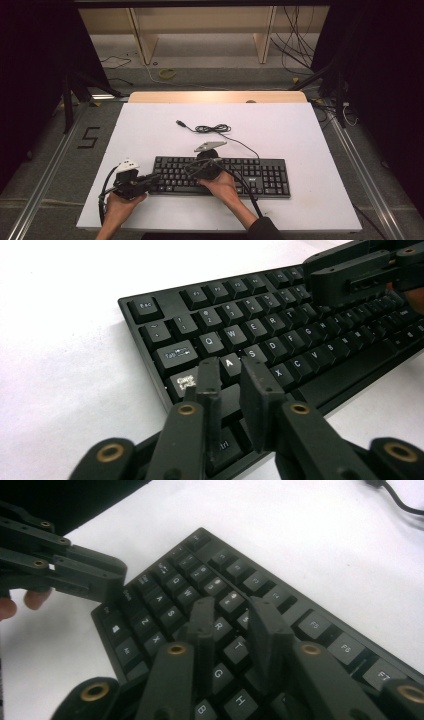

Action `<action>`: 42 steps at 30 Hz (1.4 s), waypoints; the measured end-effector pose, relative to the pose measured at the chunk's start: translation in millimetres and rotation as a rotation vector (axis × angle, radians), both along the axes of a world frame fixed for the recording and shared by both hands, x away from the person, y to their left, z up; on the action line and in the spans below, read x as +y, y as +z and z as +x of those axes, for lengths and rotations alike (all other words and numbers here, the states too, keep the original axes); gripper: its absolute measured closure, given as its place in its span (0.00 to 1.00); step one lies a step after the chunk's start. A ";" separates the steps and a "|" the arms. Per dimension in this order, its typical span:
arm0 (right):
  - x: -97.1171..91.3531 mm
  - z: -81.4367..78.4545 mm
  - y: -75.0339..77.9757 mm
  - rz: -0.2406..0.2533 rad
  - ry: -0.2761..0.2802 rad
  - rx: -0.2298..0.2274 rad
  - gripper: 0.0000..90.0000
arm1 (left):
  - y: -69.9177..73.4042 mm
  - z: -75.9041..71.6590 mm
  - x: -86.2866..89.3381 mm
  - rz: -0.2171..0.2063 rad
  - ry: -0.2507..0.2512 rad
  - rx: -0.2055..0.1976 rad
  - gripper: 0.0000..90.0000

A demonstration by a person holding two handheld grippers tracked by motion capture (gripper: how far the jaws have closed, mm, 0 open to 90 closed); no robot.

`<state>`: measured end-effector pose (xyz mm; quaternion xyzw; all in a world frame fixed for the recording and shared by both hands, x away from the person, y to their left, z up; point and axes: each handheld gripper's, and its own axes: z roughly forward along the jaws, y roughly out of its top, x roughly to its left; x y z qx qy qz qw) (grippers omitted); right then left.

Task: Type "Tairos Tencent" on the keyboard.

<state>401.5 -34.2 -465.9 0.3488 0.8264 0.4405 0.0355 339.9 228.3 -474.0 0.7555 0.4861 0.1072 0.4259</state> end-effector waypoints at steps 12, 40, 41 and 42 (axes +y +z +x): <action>-4.3 -3.3 4.3 0.024 0.013 0.009 0.65 | 2.0 -0.2 -1.7 -0.026 -0.006 -0.006 0.69; -33.0 -21.7 8.4 0.047 0.011 0.000 0.41 | 11.5 14.3 -15.8 -0.064 -0.017 -0.035 0.45; -35.5 -22.7 8.2 0.049 0.009 -0.001 0.41 | 11.9 15.4 -17.8 -0.062 -0.021 -0.037 0.46; -37.9 -23.7 8.0 0.049 0.008 0.000 0.40 | 12.3 16.7 -19.8 -0.061 -0.025 -0.037 0.48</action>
